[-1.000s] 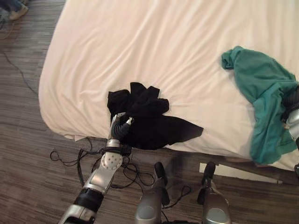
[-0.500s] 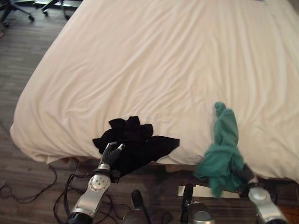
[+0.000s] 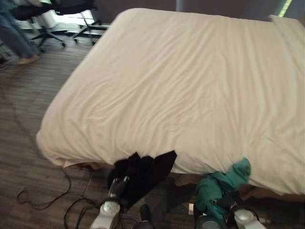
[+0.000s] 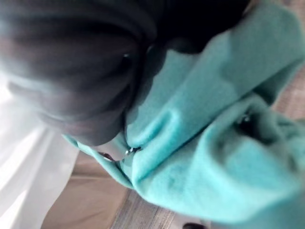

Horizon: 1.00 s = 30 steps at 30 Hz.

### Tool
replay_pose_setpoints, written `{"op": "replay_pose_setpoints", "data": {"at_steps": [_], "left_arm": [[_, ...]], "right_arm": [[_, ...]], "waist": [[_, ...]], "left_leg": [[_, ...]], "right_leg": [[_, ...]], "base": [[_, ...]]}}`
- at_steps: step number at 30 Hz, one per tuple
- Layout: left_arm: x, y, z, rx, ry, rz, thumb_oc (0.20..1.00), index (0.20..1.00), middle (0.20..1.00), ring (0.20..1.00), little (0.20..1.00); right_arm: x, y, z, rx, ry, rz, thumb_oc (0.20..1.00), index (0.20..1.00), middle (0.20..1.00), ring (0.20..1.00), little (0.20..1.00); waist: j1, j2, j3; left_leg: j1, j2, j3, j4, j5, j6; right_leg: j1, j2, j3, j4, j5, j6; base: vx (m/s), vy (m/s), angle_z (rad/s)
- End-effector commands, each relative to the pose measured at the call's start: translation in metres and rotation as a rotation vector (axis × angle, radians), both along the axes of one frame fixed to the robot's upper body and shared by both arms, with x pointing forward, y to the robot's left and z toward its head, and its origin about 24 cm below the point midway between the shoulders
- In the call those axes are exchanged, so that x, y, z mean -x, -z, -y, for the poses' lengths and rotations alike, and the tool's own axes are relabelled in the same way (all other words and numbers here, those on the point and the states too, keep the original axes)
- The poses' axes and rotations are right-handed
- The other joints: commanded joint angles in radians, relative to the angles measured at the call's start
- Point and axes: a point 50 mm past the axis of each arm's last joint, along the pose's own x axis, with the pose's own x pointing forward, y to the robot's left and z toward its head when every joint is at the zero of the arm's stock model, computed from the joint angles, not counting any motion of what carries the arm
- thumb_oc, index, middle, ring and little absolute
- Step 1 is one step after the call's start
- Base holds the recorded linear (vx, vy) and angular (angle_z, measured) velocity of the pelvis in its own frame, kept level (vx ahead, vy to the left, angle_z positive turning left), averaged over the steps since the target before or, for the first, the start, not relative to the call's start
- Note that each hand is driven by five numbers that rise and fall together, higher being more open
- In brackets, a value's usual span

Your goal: Tidy up the quilt and then pick up the clothes from the bed and put them into the laundry hamper.

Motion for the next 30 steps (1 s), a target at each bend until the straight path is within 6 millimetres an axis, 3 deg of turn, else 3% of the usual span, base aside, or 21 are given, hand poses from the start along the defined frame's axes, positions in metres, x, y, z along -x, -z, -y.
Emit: {"op": "replay_pose_setpoints", "data": {"at_steps": [1,2,3,4,5,10,11,12,13,14,15,16,18,19,21,22,23,24,25,29,30], "left_arm": [[-0.025,-0.018,-0.017,-0.042,-0.031,0.101,0.200,0.200,0.200,0.200,0.200],[-0.028,-0.021,-0.019,-0.039,-0.043,0.120,0.200,0.200,0.200,0.200,0.200],[-0.028,-0.021,-0.019,-0.039,-0.043,0.120,0.200,0.200,0.200,0.200,0.200],[-0.030,-0.026,-0.025,-0.047,-0.076,0.143,0.200,0.200,0.200,0.200,0.200],[-0.030,-0.027,-0.028,-0.054,-0.094,0.147,0.200,0.200,0.200,0.200,0.200],[-0.030,-0.027,-0.029,-0.055,-0.094,0.146,0.200,0.200,0.200,0.200,0.200],[-0.018,-0.014,-0.030,-0.061,-0.138,0.055,0.200,0.200,0.200,0.200,0.200],[-0.019,-0.015,-0.031,-0.071,-0.141,0.055,0.200,0.200,0.200,0.200,0.200],[-0.021,-0.016,-0.031,-0.086,-0.128,0.058,0.200,0.200,0.200,0.200,0.200],[-0.022,-0.016,-0.031,-0.090,-0.128,0.056,0.200,0.200,0.200,0.200,0.200],[-0.024,-0.016,-0.029,-0.088,-0.122,0.062,0.200,0.200,0.200,0.200,0.200],[-0.024,-0.016,-0.026,-0.086,-0.106,0.061,0.200,0.200,0.200,0.200,0.200],[-0.023,-0.015,-0.026,-0.088,-0.085,0.054,0.200,0.200,0.200,0.200,0.200],[-0.022,-0.014,-0.025,-0.094,-0.067,0.050,0.200,0.200,0.200,0.200,0.200],[-0.019,-0.011,-0.025,-0.122,-0.017,0.018,0.200,0.200,0.200,0.200,0.200],[-0.019,-0.011,-0.025,-0.122,-0.017,0.018,0.200,0.200,0.200,0.200,0.200],[-0.017,-0.011,-0.028,-0.142,-0.025,0.009,0.200,0.200,0.200,0.200,0.200],[-0.013,-0.007,-0.026,-0.130,-0.036,-0.007,0.200,0.200,0.200,0.200,0.200],[0.011,0.016,-0.006,-0.074,-0.049,-0.123,0.200,0.200,0.200,0.200,0.200],[-0.004,0.010,-0.005,-0.091,-0.032,-0.090,0.200,0.200,0.200,0.200,0.200],[-0.012,0.007,-0.005,-0.089,-0.025,-0.069,0.200,0.200,0.200,0.200,0.200]], "right_arm": [[-0.049,-0.031,0.008,0.070,-0.008,0.205,0.200,0.200,0.200,0.200,0.200],[-0.050,-0.033,0.010,0.091,-0.012,0.213,0.200,0.200,0.200,0.200,0.200],[-0.050,-0.033,0.010,0.091,-0.013,0.213,0.200,0.200,0.200,0.200,0.200],[-0.053,-0.038,0.014,0.102,0.010,0.240,0.200,0.200,0.200,0.200,0.200],[-0.052,-0.038,0.016,0.103,0.026,0.243,0.200,0.200,0.200,0.200,0.200],[-0.052,-0.038,0.016,0.103,0.026,0.242,0.200,0.200,0.200,0.200,0.200],[-0.015,-0.012,0.023,0.092,0.194,0.122,0.200,0.200,0.200,0.200,0.200],[-0.014,-0.010,0.017,0.075,0.200,0.120,0.200,0.200,0.200,0.200,0.200],[-0.016,-0.010,0.011,0.056,0.207,0.135,0.200,0.200,0.200,0.200,0.200],[-0.017,-0.011,0.008,0.040,0.217,0.145,0.200,0.200,0.200,0.200,0.200],[-0.018,-0.013,0.004,0.019,0.227,0.158,0.200,0.200,0.200,0.200,0.200],[-0.019,-0.014,0.003,0.011,0.239,0.169,0.200,0.200,0.200,0.200,0.200],[-0.022,-0.016,0.002,0.002,0.253,0.187,0.200,0.200,0.200,0.200,0.200],[-0.023,-0.018,0.000,-0.007,0.247,0.200,0.200,0.200,0.200,0.200,0.200],[-0.019,-0.017,0.006,0.010,0.249,0.192,0.200,0.200,0.200,0.200,0.200],[-0.019,-0.017,0.006,0.010,0.249,0.192,0.200,0.200,0.200,0.200,0.200],[-0.021,-0.017,0.009,0.026,0.250,0.191,0.200,0.200,0.200,0.200,0.200],[-0.024,-0.018,0.004,0.012,0.237,0.195,0.200,0.200,0.200,0.200,0.200],[0.027,0.011,0.043,0.169,0.365,-0.003,0.200,0.200,0.200,0.200,0.200],[0.010,-0.001,0.043,0.183,0.323,0.076,0.200,0.200,0.200,0.200,0.200],[0.005,-0.005,0.044,0.182,0.323,0.101,0.200,0.200,0.200,0.200,0.200]], "waist": [[0.052,-0.026,0.035],[0.057,-0.031,0.036],[0.056,-0.030,0.036],[0.047,-0.042,0.022],[0.048,-0.045,0.008],[0.045,-0.044,0.009],[0.077,-0.053,-0.033],[0.059,-0.058,-0.020],[0.036,-0.067,-0.004],[0.019,-0.068,0.008],[-0.003,-0.067,0.017],[-0.027,-0.064,0.030],[-0.042,-0.062,0.033],[-0.051,-0.059,0.030],[-0.073,-0.072,0.014],[-0.074,-0.072,0.015],[-0.063,-0.074,0.013],[-0.053,-0.079,0.005],[0.036,-0.035,-0.023],[0.029,-0.025,-0.013],[0.031,-0.031,-0.001]], "left_leg": [[-0.048,-0.005,0.140,0.111,-0.065,-0.033],[-0.054,0.033,0.234,0.155,-0.085,-0.047],[-0.055,0.034,0.233,0.156,-0.085,-0.047],[-0.035,0.130,0.467,0.225,-0.088,-0.047],[-0.021,0.158,0.543,0.252,-0.081,-0.045],[-0.024,0.163,0.537,0.261,-0.084,-0.048],[0.033,0.054,0.517,0.119,-0.126,0.012],[0.046,0.029,0.485,0.095,-0.139,0.031],[0.053,-0.003,0.439,0.068,-0.146,0.048],[0.059,-0.009,0.406,0.050,-0.145,0.053],[0.060,-0.013,0.360,0.030,-0.133,0.052],[0.063,-0.019,0.305,0.019,-0.122,0.049],[0.067,-0.026,0.250,0.004,-0.123,0.041],[0.060,-0.020,0.235,-0.004,-0.108,0.043],[0.063,-0.055,0.179,-0.004,-0.115,0.047],[0.064,-0.055,0.179,-0.004,-0.116,0.047],[0.066,-0.061,0.173,-0.004,-0.116,0.046],[0.084,-0.069,0.165,-0.004,-0.127,0.049],[0.141,-0.093,0.100,-0.004,-0.152,0.041],[0.154,-0.074,0.112,0.005,-0.128,0.016],[0.126,-0.065,0.118,0.080,-0.140,0.004]], "right_leg": [[-0.038,-0.082,-0.114,0.005,-0.066,0.013],[-0.009,-0.099,-0.184,0.001,-0.087,0.016],[-0.008,-0.099,-0.184,0.001,-0.087,0.016],[0.025,-0.116,-0.312,0.002,-0.087,0.007],[0.045,-0.119,-0.365,0.004,-0.092,0.000],[0.049,-0.115,-0.370,0.003,-0.094,-0.001],[0.045,-0.235,-0.543,0.321,-0.037,0.038],[0.015,-0.282,-0.533,0.422,-0.003,0.059],[-0.033,-0.308,-0.456,0.523,0.013,0.077],[-0.084,-0.295,-0.371,0.583,0.009,0.076],[-0.157,-0.237,-0.248,0.613,-0.032,0.059],[-0.199,-0.165,-0.145,0.582,-0.076,0.054],[-0.190,-0.122,-0.059,0.446,-0.122,0.047],[-0.195,-0.081,-0.018,0.347,-0.117,0.020],[-0.170,-0.016,0.115,0.205,-0.112,0.011],[-0.169,-0.016,0.114,0.205,-0.112,0.011],[-0.172,-0.024,0.116,0.205,-0.074,0.032],[-0.137,-0.037,0.091,0.167,-0.080,0.023],[-0.027,0.004,-0.038,0.074,-0.072,0.006],[-0.014,0.010,-0.064,0.061,-0.094,-0.015],[-0.002,0.005,-0.075,0.045,-0.094,-0.022]], "base": [[-0.19,-0.084,1.96],[-0.11,-0.047,2.37],[-0.11,-0.044,2.42],[-0.10,-0.004,1.62],[-0.10,-0.014,1.61],[0.06,0.088,1.10],[0.36,0.546,0.37],[0.40,0.640,1.31],[0.12,0.225,2.40],[0.05,0.134,4.03],[0.01,0.036,3.41],[0.03,-0.013,2.54],[0.07,-0.091,1.82],[0.07,-0.133,2.30],[0.09,-0.069,1.56],[0.07,-0.047,1.17],[0.10,-0.087,1.54],[0.10,-0.089,1.06],[0.16,-0.096,0.72],[0.19,-0.134,0.25],[0.12,-0.179,0.13]]}}
